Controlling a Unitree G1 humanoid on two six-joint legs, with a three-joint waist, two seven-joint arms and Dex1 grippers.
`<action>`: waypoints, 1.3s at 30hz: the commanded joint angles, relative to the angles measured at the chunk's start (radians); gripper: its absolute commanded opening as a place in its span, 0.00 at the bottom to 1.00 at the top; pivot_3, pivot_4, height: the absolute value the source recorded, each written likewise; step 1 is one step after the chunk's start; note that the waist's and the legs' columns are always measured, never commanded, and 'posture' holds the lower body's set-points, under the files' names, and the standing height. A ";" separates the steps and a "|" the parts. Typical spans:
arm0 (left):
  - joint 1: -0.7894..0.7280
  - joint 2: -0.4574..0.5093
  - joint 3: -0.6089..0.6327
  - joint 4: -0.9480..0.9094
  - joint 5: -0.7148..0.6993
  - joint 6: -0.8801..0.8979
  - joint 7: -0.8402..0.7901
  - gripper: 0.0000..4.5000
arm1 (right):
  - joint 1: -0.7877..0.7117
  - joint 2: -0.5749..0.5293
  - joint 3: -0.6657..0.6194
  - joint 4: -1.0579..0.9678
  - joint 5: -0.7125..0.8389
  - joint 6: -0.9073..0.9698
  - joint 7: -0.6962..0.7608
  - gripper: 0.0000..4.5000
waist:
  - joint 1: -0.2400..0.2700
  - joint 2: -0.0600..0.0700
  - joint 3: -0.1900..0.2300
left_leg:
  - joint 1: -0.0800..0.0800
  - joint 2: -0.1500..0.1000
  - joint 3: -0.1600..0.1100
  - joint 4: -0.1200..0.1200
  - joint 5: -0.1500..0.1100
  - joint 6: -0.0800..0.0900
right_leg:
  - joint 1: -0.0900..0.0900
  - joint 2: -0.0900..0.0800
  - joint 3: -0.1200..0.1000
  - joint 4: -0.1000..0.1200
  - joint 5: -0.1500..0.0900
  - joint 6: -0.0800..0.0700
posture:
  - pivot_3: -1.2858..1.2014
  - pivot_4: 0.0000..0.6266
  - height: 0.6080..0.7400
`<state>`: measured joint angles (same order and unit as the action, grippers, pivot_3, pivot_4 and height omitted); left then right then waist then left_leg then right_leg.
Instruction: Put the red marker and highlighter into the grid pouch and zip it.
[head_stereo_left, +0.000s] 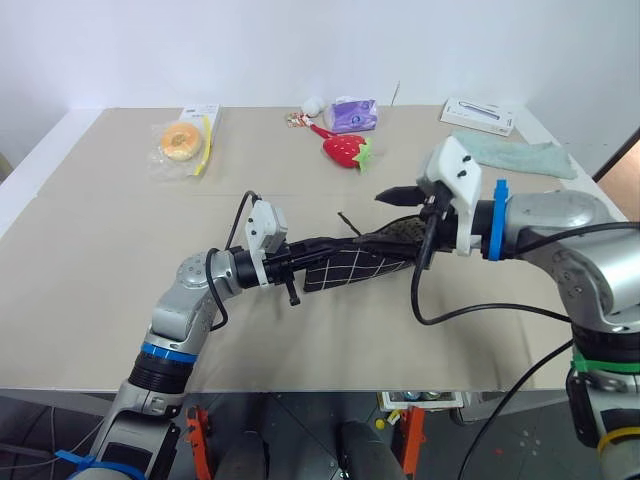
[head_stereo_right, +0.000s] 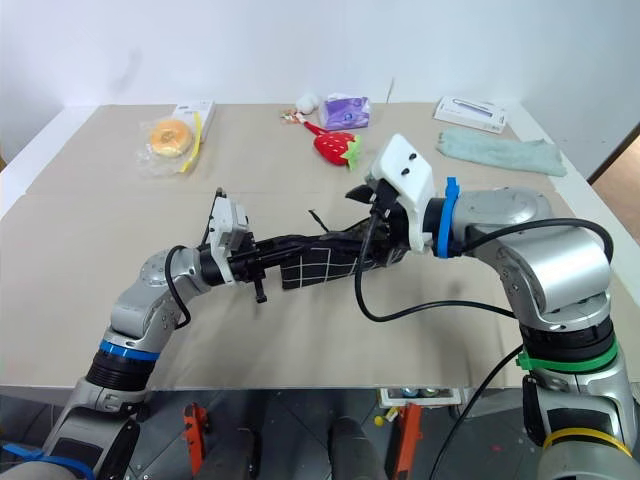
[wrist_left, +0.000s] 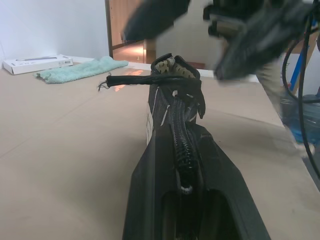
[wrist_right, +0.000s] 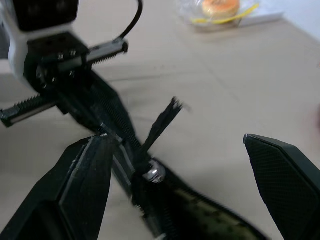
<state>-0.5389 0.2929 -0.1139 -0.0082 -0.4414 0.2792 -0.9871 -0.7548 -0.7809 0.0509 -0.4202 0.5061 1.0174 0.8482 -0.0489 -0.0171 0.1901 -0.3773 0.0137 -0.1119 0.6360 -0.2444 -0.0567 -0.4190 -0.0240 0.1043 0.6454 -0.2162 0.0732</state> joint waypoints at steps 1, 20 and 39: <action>-0.004 0.002 0.011 -0.032 -0.005 -0.016 0.007 0.00 | -0.005 -0.007 0.003 -0.046 0.016 0.002 -0.006 0.99 | 0.000 0.000 0.000 | 0.000 0.000 0.000 0.000 0.000 0.000 | 0.000 0.000 0.000 0.000 0.000 0.000 | 0.52 0.24 1.00; 0.000 0.002 0.011 -0.031 -0.004 -0.022 0.018 0.00 | -0.017 -0.030 -0.022 -0.007 0.007 -0.007 -0.022 0.01 | 0.000 0.000 0.000 | 0.000 0.000 0.000 0.000 0.000 0.000 | 0.000 0.000 0.000 0.000 0.000 0.000 | 0.52 0.24 1.00; 0.001 0.005 0.007 -0.029 -0.005 -0.031 0.015 0.00 | 0.097 -0.219 -0.213 0.256 -0.086 -0.148 -0.066 0.01 | -0.003 0.000 0.000 | 0.001 0.000 0.002 0.000 0.000 0.001 | 0.000 0.001 0.001 -0.001 0.000 0.001 | 0.52 0.24 1.00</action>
<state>-0.5359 0.2859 -0.1287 -0.0111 -0.4407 0.2671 -0.9681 -0.6518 -0.9810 -0.0884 -0.1462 0.4246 0.8905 0.7930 -0.0515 -0.0172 0.1903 -0.3768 0.0141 -0.1102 0.6358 -0.2448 -0.0560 -0.4191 -0.0235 0.1057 0.6448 -0.2166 0.0744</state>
